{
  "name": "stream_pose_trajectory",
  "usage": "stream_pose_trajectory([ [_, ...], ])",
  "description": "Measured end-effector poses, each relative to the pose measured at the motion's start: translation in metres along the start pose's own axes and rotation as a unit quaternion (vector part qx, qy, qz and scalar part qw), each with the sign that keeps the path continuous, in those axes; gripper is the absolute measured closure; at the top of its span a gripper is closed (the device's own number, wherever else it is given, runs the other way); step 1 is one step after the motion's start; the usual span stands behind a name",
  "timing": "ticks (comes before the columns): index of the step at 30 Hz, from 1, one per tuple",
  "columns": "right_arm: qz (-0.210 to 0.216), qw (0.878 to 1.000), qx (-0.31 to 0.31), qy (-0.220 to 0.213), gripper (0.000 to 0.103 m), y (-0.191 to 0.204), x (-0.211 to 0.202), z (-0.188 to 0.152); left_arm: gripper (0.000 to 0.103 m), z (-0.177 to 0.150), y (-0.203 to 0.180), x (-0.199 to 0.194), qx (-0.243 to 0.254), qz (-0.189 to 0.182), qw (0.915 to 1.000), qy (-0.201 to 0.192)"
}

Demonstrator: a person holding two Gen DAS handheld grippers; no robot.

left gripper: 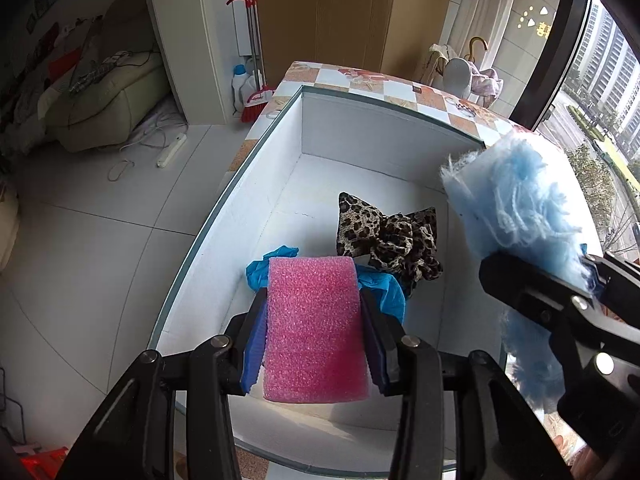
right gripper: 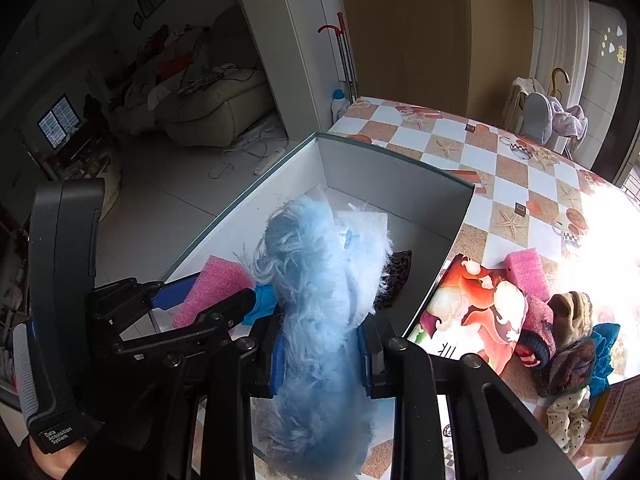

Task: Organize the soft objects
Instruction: 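Lower the left gripper's pink sponge and right gripper's blue puff into the box, then open both grippers to release the sponge and blue puff in the box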

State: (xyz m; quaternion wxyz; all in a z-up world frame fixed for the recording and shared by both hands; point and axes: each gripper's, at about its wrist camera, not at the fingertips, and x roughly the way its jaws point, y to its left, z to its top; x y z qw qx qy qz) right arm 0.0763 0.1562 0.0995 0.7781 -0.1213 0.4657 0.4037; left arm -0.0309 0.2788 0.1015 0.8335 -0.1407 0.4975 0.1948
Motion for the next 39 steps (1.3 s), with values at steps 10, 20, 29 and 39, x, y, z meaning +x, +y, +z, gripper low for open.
stream_pose_trajectory([
  [10, -0.007, 1.000, 0.015, 0.004, 0.073, -0.018, 0.012, 0.030, 0.057, 0.022, -0.004, 0.021, 0.015, 0.005, 0.9997, 0.018],
  [20, -0.029, 0.999, 0.010, 0.019, 0.073, -0.022, 0.033, 0.041, 0.057, 0.027, -0.003, 0.035, 0.017, -0.001, 0.9994, 0.031],
  [29, -0.027, 0.999, -0.003, 0.025, 0.071, -0.019, 0.048, 0.055, 0.035, 0.029, -0.006, 0.043, 0.021, -0.008, 0.9988, 0.045],
  [39, -0.058, 0.996, 0.027, -0.058, 0.023, -0.058, -0.018, 0.040, 0.020, 0.018, -0.011, 0.008, 0.017, -0.055, 0.9983, 0.004],
])
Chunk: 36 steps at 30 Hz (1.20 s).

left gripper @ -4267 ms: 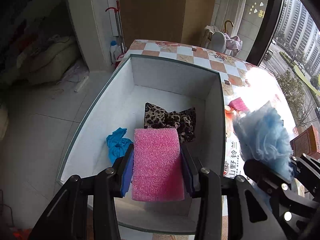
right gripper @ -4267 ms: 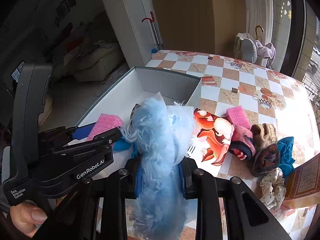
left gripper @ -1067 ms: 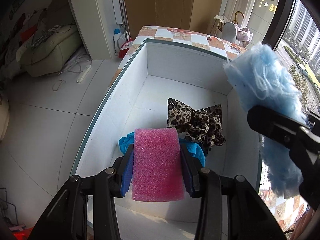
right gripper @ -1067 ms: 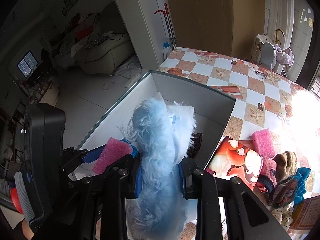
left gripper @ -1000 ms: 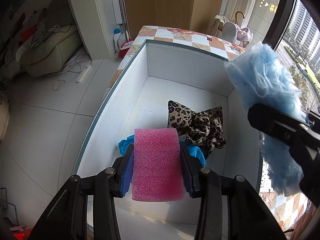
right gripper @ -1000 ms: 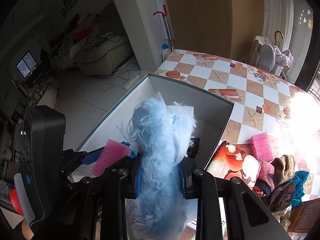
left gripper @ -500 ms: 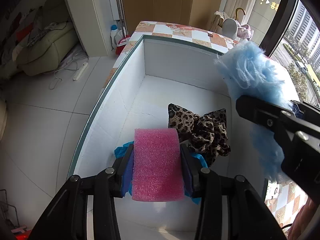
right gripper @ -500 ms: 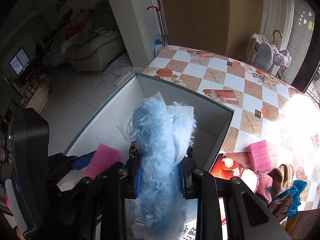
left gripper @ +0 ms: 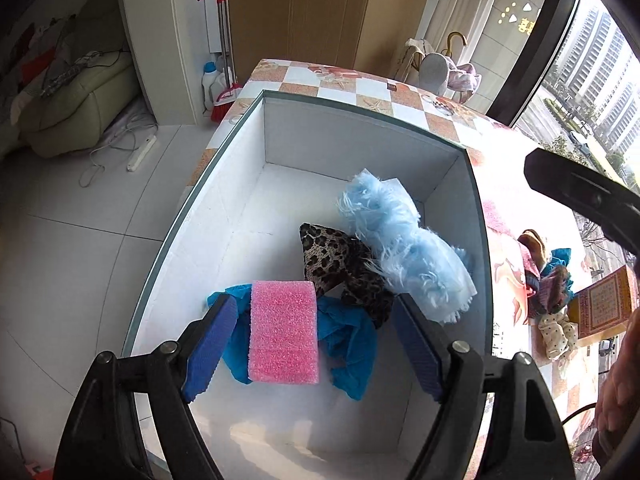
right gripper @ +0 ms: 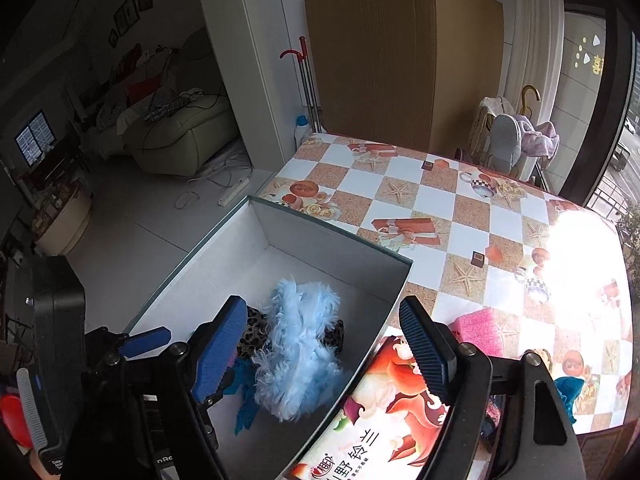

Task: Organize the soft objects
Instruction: 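Open both grippers to release the sponge and blue puff in the box, then grasp the knitted hat with the right gripper while the left gripper grasps the polka-dot scrunchie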

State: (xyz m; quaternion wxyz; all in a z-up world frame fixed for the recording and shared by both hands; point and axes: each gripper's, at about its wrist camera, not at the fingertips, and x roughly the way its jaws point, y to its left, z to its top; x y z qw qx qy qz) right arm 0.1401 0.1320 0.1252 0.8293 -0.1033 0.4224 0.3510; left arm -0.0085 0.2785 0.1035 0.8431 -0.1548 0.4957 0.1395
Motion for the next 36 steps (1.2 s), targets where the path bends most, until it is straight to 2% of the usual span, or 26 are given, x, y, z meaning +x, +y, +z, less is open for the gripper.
stream_pose_trajectory([
  [2, -0.004, 1.000, 0.020, -0.010, 0.023, -0.021, -0.018, -0.014, 0.020, -0.004, -0.008, -0.009, 0.004, -0.010, 0.9999, -0.008],
  [5, -0.037, 0.998, 0.041, -0.016, 0.023, -0.053, -0.042, -0.042, 0.020, -0.009, -0.026, -0.024, 0.018, -0.024, 0.9993, -0.023],
  [10, -0.081, 0.994, 0.069, 0.010, 0.023, -0.097, -0.051, -0.095, 0.020, -0.024, -0.074, -0.035, 0.066, -0.047, 0.9964, -0.027],
  [12, -0.086, 0.993, 0.076, 0.029, 0.023, -0.109, -0.045, -0.115, 0.020, -0.030, -0.092, -0.034, 0.081, -0.052, 0.9951, -0.024],
  [15, -0.116, 0.990, 0.062, 0.046, 0.023, -0.119, -0.030, -0.132, 0.020, -0.040, -0.107, -0.031, 0.090, -0.057, 0.9942, -0.016],
  [19, -0.148, 0.987, 0.033, 0.046, 0.023, -0.127, -0.008, -0.134, 0.020, -0.046, -0.116, -0.025, 0.096, -0.050, 0.9941, -0.003],
  [23, -0.148, 0.986, 0.025, 0.075, 0.024, -0.138, 0.030, -0.132, 0.020, -0.049, -0.120, -0.023, 0.097, -0.044, 0.9943, 0.002],
  [25, -0.143, 0.986, 0.021, 0.078, 0.055, -0.141, 0.034, -0.134, 0.020, -0.049, -0.123, -0.024, 0.100, -0.041, 0.9942, 0.002],
  [26, -0.133, 0.988, 0.026, 0.073, 0.064, -0.141, 0.029, -0.136, 0.020, -0.050, -0.125, -0.024, 0.102, -0.039, 0.9940, 0.002],
  [31, -0.102, 0.995, 0.003, 0.014, 0.066, -0.124, -0.031, -0.167, 0.020, -0.049, -0.143, -0.016, 0.112, -0.041, 0.9928, 0.012],
  [34, -0.084, 0.996, 0.009, -0.002, 0.066, -0.120, -0.069, -0.199, 0.020, -0.053, -0.170, -0.009, 0.136, -0.055, 0.9890, 0.018],
  [36, -0.079, 0.997, 0.013, 0.004, 0.066, -0.120, -0.083, -0.221, 0.020, -0.058, -0.193, -0.003, 0.157, -0.060, 0.9855, 0.026],
])
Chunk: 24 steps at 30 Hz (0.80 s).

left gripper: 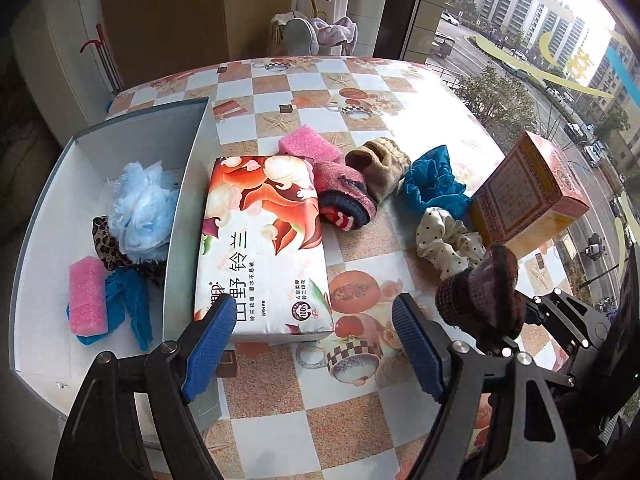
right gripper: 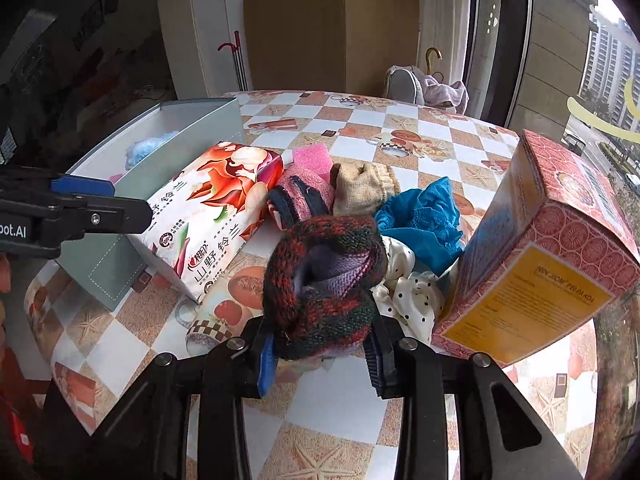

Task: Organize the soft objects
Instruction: 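Grasp the knitted hat with the right gripper while the left gripper grasps the polka-dot scrunchie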

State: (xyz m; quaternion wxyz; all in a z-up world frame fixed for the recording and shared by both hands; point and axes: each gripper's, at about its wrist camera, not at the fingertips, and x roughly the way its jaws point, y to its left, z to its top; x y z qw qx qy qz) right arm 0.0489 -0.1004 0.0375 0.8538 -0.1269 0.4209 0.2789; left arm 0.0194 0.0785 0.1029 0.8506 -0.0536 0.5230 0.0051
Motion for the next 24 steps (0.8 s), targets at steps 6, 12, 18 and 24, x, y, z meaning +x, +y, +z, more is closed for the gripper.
stream_pose_trajectory([
  [6, -0.066, 0.998, 0.002, 0.022, 0.066, -0.013, -0.008, -0.046, 0.020, 0.017, -0.073, 0.024, 0.067, -0.031, 0.9973, 0.007],
  [12, -0.077, 0.995, 0.057, 0.021, 0.066, -0.043, -0.011, -0.061, 0.020, 0.019, -0.117, 0.067, 0.142, -0.078, 0.9866, 0.023],
  [18, -0.070, 0.994, 0.079, 0.015, 0.065, -0.053, -0.009, -0.067, 0.020, 0.024, -0.125, 0.111, 0.149, -0.108, 0.9819, 0.045],
  [24, -0.068, 0.995, 0.072, 0.024, 0.065, -0.052, -0.002, -0.070, 0.080, 0.020, -0.125, 0.118, 0.143, -0.111, 0.9825, 0.045],
])
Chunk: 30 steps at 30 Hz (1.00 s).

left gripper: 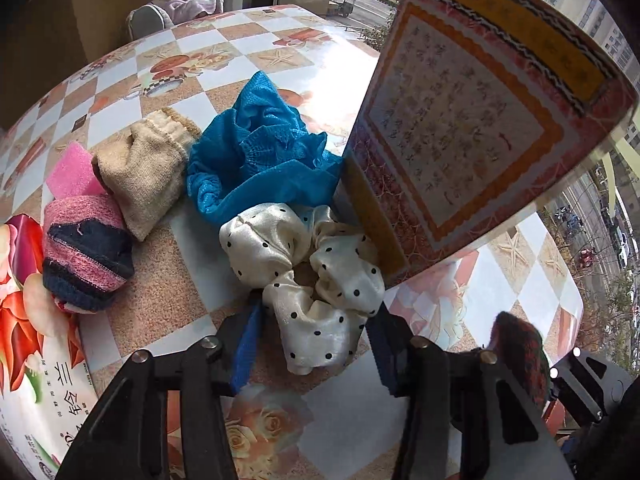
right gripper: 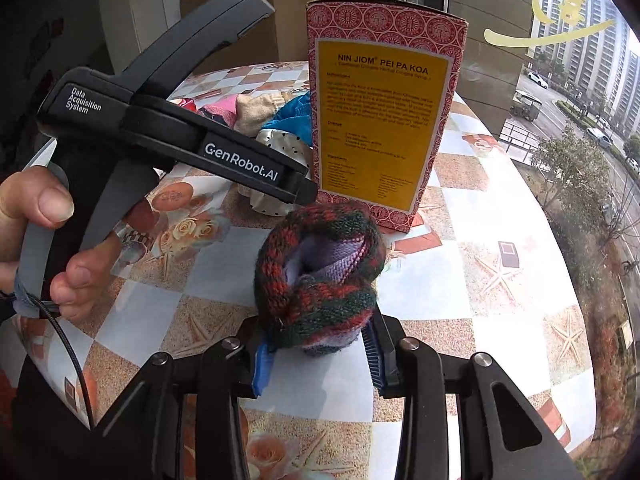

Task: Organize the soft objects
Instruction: 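Grasp the knitted hat with the right gripper while the left gripper grasps the polka-dot scrunchie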

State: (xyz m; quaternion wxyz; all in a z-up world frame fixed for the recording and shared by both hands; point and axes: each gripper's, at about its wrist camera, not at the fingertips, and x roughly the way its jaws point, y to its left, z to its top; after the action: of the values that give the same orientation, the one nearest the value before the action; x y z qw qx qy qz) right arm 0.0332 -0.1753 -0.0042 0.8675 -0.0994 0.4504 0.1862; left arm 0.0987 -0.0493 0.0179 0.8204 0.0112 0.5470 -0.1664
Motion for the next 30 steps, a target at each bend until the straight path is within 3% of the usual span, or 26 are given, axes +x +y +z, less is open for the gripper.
stream_pose_trajectory([
  [1, 0.002, 1.000, 0.001, 0.005, 0.065, 0.000, 0.002, -0.001, 0.086, -0.005, -0.002, -0.002, 0.004, 0.006, 1.0000, 0.002],
  [3, 0.002, 1.000, 0.004, 0.013, 0.065, -0.002, 0.005, -0.004, 0.086, -0.021, -0.008, -0.013, 0.017, 0.032, 0.9993, -0.012],
  [9, 0.012, 1.000, 0.006, 0.013, 0.065, -0.004, 0.000, -0.008, 0.085, -0.082, -0.014, -0.060, 0.014, 0.044, 0.9982, -0.038],
  [11, 0.021, 1.000, 0.006, 0.006, 0.059, -0.003, -0.006, -0.009, 0.077, -0.096, -0.011, -0.069, 0.007, 0.039, 0.9986, -0.034],
  [12, 0.023, 1.000, 0.007, -0.001, 0.044, -0.003, -0.010, -0.010, 0.072, -0.100, -0.011, -0.071, 0.007, 0.042, 0.9986, -0.031],
  [14, 0.023, 1.000, 0.008, -0.020, 0.025, -0.003, -0.016, -0.008, 0.045, -0.102, -0.008, -0.070, 0.006, 0.055, 0.9978, -0.035],
  [17, 0.015, 0.999, 0.002, -0.033, 0.025, -0.001, -0.014, 0.004, 0.028, -0.097, -0.002, -0.071, -0.010, 0.064, 0.9967, -0.048],
  [20, -0.001, 1.000, -0.002, -0.031, 0.025, 0.000, -0.002, 0.017, 0.023, -0.086, 0.000, -0.069, -0.018, 0.073, 0.9954, -0.059],
  [22, 0.007, 1.000, 0.004, -0.012, 0.027, -0.004, 0.011, 0.023, 0.023, -0.077, 0.002, -0.057, -0.017, 0.075, 0.9959, -0.048],
  [23, 0.029, 0.999, 0.014, -0.004, 0.039, -0.008, 0.015, 0.025, 0.027, -0.075, 0.004, -0.051, -0.019, 0.069, 0.9966, -0.041],
  [24, 0.044, 0.999, 0.024, 0.003, 0.065, -0.012, 0.017, 0.025, 0.036, -0.075, 0.005, -0.048, -0.018, 0.056, 0.9975, -0.038],
  [25, 0.043, 0.999, 0.026, 0.001, 0.065, -0.013, 0.016, 0.024, 0.063, -0.076, 0.004, -0.044, -0.016, 0.051, 0.9980, -0.032],
  [26, 0.040, 0.999, 0.021, -0.005, 0.066, -0.013, 0.011, 0.023, 0.071, -0.078, 0.001, -0.044, -0.015, 0.054, 0.9980, -0.030],
  [28, 0.035, 0.999, 0.015, -0.021, 0.068, -0.012, -0.002, 0.017, 0.078, -0.085, -0.004, -0.050, -0.013, 0.055, 0.9975, -0.042],
  [30, 0.021, 0.999, 0.017, -0.027, 0.068, -0.016, -0.014, 0.010, 0.079, -0.091, -0.008, -0.055, -0.020, 0.054, 0.9973, -0.046],
])
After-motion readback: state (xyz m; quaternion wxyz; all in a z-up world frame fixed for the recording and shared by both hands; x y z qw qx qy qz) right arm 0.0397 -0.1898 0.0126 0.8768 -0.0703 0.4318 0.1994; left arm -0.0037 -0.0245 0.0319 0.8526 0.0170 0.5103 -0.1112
